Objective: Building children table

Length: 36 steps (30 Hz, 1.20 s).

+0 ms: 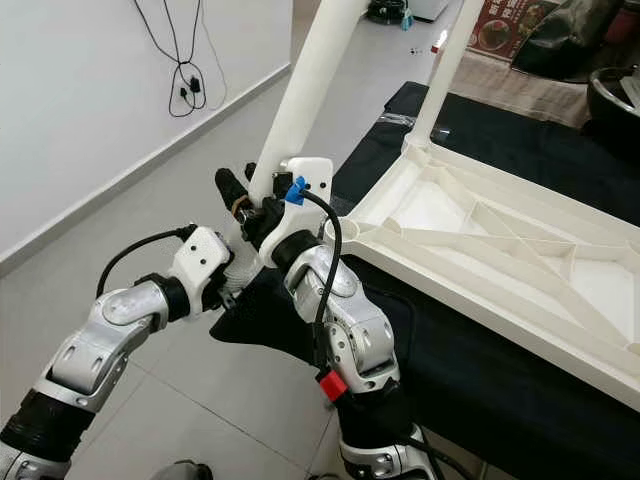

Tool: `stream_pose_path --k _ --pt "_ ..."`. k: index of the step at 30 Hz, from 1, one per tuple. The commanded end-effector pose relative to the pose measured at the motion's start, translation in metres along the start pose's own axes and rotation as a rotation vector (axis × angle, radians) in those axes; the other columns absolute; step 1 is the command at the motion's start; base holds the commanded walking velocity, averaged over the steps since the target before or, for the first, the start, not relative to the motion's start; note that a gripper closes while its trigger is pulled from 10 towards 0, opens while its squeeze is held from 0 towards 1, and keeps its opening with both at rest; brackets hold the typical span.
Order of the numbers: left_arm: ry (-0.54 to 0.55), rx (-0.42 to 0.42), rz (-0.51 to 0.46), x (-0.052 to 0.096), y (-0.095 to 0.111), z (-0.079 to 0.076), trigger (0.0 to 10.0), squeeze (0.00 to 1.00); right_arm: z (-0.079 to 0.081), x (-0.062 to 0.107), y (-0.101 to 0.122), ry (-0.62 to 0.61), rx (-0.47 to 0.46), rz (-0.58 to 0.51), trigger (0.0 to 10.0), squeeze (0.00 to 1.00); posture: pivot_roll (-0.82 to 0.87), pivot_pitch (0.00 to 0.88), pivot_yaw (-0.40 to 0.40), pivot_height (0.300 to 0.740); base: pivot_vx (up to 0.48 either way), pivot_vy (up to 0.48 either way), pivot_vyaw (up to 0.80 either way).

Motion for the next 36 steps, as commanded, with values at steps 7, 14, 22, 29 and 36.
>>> stream_pose_path --k 7,14,22,29,36 --pt "-0.072 -0.014 0.000 -0.002 -0.004 -0.014 0.0 0.00 0.002 0.001 0.004 0.004 0.032 -0.028 10.0 0.00 0.13 0.075 -0.072 0.740 0.000 0.000 0.00" --pt "-0.087 -0.003 0.020 0.002 -0.008 -0.019 10.0 0.00 -0.004 0.002 0.004 0.008 0.078 -0.039 10.0 1.00 0.13 0.073 -0.072 0.740 0.000 0.000 0.00" --pt "-0.125 0.051 -0.015 0.015 -0.001 -0.030 10.0 0.00 -0.016 0.003 0.008 0.103 0.079 0.009 10.0 0.00 0.13 0.081 -0.078 0.740 0.000 0.000 0.00" --pt "-0.212 0.143 -0.052 0.034 0.002 -0.043 10.0 0.00 -0.007 0.015 0.006 0.417 -0.011 0.175 10.0 0.00 0.13 0.095 -0.081 0.740 0.000 0.000 0.00" --pt "-0.270 0.178 -0.065 0.043 0.002 -0.060 10.0 0.00 -0.006 0.024 -0.001 0.546 0.012 0.267 10.0 0.00 0.13 0.094 -0.086 0.740 0.000 0.000 0.00"
Point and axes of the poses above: a point about 5 cm out from each wrist's last joint towards the gripper, its own x axis pointing back from the gripper into the wrist, its own y axis along the axis of the wrist's last joint, z = x × y, the point moved 1 cm from there along -x, pointing out of the wrist towards the gripper, and after that the axes turned 8 degrees about -x, right-handed, at the moved point
